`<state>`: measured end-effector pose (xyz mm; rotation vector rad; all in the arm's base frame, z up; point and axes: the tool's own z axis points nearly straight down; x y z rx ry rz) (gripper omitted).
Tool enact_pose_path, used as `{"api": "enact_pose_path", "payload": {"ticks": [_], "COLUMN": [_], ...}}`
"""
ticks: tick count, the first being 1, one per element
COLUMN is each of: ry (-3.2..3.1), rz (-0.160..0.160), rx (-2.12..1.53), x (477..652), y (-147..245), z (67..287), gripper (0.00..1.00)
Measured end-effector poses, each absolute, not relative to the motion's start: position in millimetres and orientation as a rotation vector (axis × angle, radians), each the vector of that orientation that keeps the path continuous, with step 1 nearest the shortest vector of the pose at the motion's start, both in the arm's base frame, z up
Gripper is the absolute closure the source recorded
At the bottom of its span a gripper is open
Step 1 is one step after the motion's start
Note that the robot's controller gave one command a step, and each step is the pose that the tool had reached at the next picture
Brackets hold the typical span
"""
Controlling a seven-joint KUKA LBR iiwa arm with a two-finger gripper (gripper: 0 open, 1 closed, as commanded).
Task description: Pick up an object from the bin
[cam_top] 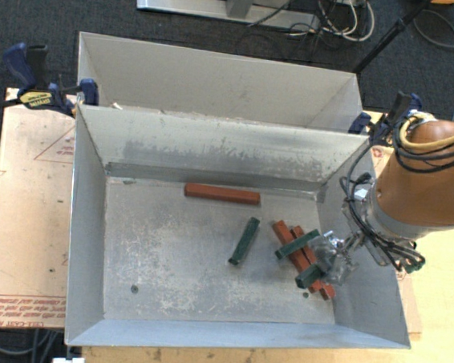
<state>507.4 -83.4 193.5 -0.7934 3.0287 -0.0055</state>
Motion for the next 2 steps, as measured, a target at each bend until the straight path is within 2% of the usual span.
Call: {"api": "enact_pose_path", "payload": {"ticks": [1,2], "ry": [3.057,3.051], "rz": [0.005,0.001], "rx": [-0.729,-0.7], "x": [494.4,510.7], "y": [-55.3,16.3], "z": [161.2,259.6], "gripper": [1.0,1.0]}}
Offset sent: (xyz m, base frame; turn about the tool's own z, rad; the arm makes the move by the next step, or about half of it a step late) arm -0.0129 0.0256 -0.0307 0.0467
